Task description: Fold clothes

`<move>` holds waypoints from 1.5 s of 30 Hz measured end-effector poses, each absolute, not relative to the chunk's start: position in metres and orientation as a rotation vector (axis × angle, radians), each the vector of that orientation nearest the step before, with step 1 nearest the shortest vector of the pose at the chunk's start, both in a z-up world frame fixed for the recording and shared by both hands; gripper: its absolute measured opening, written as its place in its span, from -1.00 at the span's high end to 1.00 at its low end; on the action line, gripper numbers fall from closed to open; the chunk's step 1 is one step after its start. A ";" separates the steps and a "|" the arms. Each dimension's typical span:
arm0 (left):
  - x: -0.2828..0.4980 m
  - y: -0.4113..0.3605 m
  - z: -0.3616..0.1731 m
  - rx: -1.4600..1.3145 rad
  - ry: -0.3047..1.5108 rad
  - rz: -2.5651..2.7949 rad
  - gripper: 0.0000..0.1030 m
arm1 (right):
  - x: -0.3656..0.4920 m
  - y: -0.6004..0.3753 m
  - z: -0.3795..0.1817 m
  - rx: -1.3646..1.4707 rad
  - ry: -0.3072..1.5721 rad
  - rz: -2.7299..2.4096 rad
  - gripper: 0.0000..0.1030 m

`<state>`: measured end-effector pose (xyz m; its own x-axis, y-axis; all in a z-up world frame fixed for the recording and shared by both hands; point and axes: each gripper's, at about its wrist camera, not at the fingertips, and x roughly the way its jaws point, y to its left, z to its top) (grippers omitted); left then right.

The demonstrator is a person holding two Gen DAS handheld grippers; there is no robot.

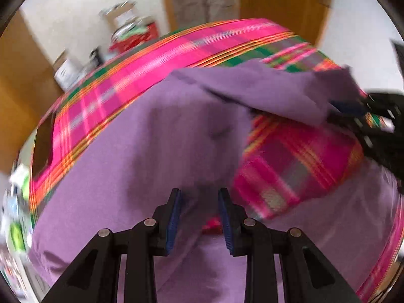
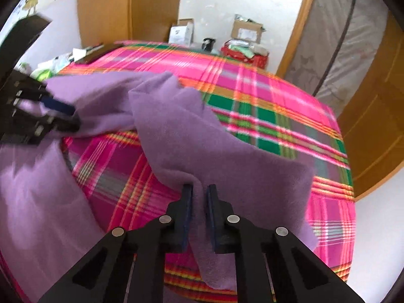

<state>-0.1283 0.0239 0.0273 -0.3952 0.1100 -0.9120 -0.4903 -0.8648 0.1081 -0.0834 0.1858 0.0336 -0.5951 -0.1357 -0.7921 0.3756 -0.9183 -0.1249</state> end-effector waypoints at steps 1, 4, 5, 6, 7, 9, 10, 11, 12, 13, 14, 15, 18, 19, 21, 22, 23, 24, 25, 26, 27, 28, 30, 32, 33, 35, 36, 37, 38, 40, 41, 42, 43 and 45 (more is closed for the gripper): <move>-0.127 0.026 0.027 -1.450 0.535 2.300 0.41 | -0.086 0.189 0.036 1.222 0.391 -2.554 0.77; -0.131 0.030 0.023 -1.467 0.530 2.295 0.41 | -0.091 0.196 0.044 1.206 0.373 -2.598 0.79; -0.132 0.030 0.021 -1.470 0.534 2.293 0.41 | -0.093 0.199 0.048 1.194 0.371 -2.618 0.79; -0.132 0.032 0.020 -1.472 0.545 2.296 0.41 | -0.094 0.203 0.053 1.182 0.369 -2.638 0.79; -0.133 0.033 0.017 -1.470 0.565 2.306 0.41 | -0.095 0.207 0.057 1.170 0.368 -2.657 0.79; -0.134 0.035 0.016 -1.471 0.581 2.319 0.41 | -0.100 0.213 0.065 1.151 0.360 -2.695 0.79; -0.135 0.037 0.015 -1.471 0.587 2.325 0.41 | -0.102 0.217 0.069 1.144 0.350 -2.714 0.79; -0.134 0.038 0.015 -1.466 0.601 2.328 0.41 | -0.105 0.220 0.073 1.132 0.348 -2.734 0.80; -0.133 0.039 0.015 -1.458 0.617 2.330 0.41 | -0.109 0.223 0.077 1.121 0.346 -2.755 0.80; -0.132 0.040 0.014 -1.450 0.633 2.332 0.41 | -0.112 0.226 0.081 1.109 0.344 -2.776 0.81; -0.131 0.040 0.014 -1.441 0.644 2.333 0.41 | -0.116 0.229 0.086 1.097 0.348 -2.799 0.82; -0.130 0.040 0.013 -1.431 0.654 2.334 0.44 | -0.119 0.231 0.088 1.090 0.346 -2.809 0.85; -0.129 0.035 0.014 -1.413 0.611 2.326 0.72 | -0.129 0.235 0.096 1.070 0.347 -2.838 0.85; -0.129 0.033 0.014 -1.411 0.595 2.326 0.81 | -0.131 0.236 0.097 1.070 0.350 -2.847 0.85; -0.130 0.027 0.018 -1.406 0.546 2.321 0.83 | -0.138 0.238 0.097 1.076 0.363 -2.863 0.86; -0.129 0.024 0.020 -1.403 0.520 2.317 0.84 | -0.141 0.241 0.097 1.078 0.366 -2.871 0.86; -0.129 0.021 0.022 -1.401 0.493 2.312 0.84 | -0.145 0.244 0.096 1.089 0.362 -2.879 0.86; -0.128 0.017 0.025 -1.397 0.467 2.305 0.84 | -0.148 0.246 0.096 1.096 0.365 -2.884 0.88; -0.127 0.014 0.028 -1.393 0.446 2.295 0.85 | -0.151 0.248 0.096 1.100 0.369 -2.893 0.88; -0.126 0.011 0.030 -1.389 0.427 2.286 0.85 | -0.154 0.252 0.096 1.109 0.366 -2.906 0.88; -0.125 0.008 0.033 -1.385 0.409 2.276 0.85 | -0.158 0.255 0.096 1.117 0.362 -2.919 0.88; -0.122 0.004 0.035 -1.383 0.389 2.266 0.85 | -0.161 0.259 0.096 1.125 0.357 -2.931 0.88; -0.116 -0.002 0.039 -1.377 0.367 2.264 0.85 | -0.165 0.265 0.094 1.144 0.332 -2.941 0.88; -0.111 -0.006 0.042 -1.372 0.350 2.264 0.85 | -0.169 0.268 0.090 1.163 0.327 -2.943 0.88; -0.109 -0.008 0.042 -1.372 0.343 2.263 0.85 | -0.171 0.270 0.088 1.173 0.325 -2.943 0.88; -0.105 -0.009 0.040 -1.377 0.344 2.254 0.85 | -0.174 0.269 0.081 1.202 0.332 -2.932 0.88; -0.104 -0.008 0.038 -1.384 0.357 2.249 0.85 | -0.175 0.269 0.077 1.216 0.335 -2.926 0.88; -0.104 -0.006 0.035 -1.394 0.367 2.239 0.85 | -0.176 0.269 0.073 1.231 0.343 -2.917 0.88; -0.106 -0.005 0.032 -1.406 0.365 2.232 0.84 | -0.177 0.268 0.069 1.249 0.349 -2.904 0.88; -0.112 -0.006 0.027 -1.444 0.331 2.220 0.83 | -0.175 0.270 0.062 1.290 0.355 -2.886 0.88; -0.118 -0.008 0.025 -1.472 0.294 2.210 0.81 | -0.174 0.273 0.061 1.302 0.337 -2.879 0.88; -0.121 -0.010 0.024 -1.492 0.260 2.205 0.81 | -0.173 0.275 0.061 1.313 0.318 -2.873 0.88; -0.124 -0.013 0.025 -1.504 0.217 2.207 0.79 | -0.171 0.279 0.061 1.323 0.285 -2.866 0.81; -0.126 -0.016 0.028 -1.498 0.178 2.213 0.79 | -0.167 0.289 0.067 1.325 0.187 -2.859 0.73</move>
<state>-0.1256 -0.0160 0.0283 -0.3018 0.2992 -0.9052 -0.4402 -0.8859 -0.1460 -0.1668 0.2890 0.0667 -0.6474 0.0636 -0.7595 0.0357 -0.9929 -0.1136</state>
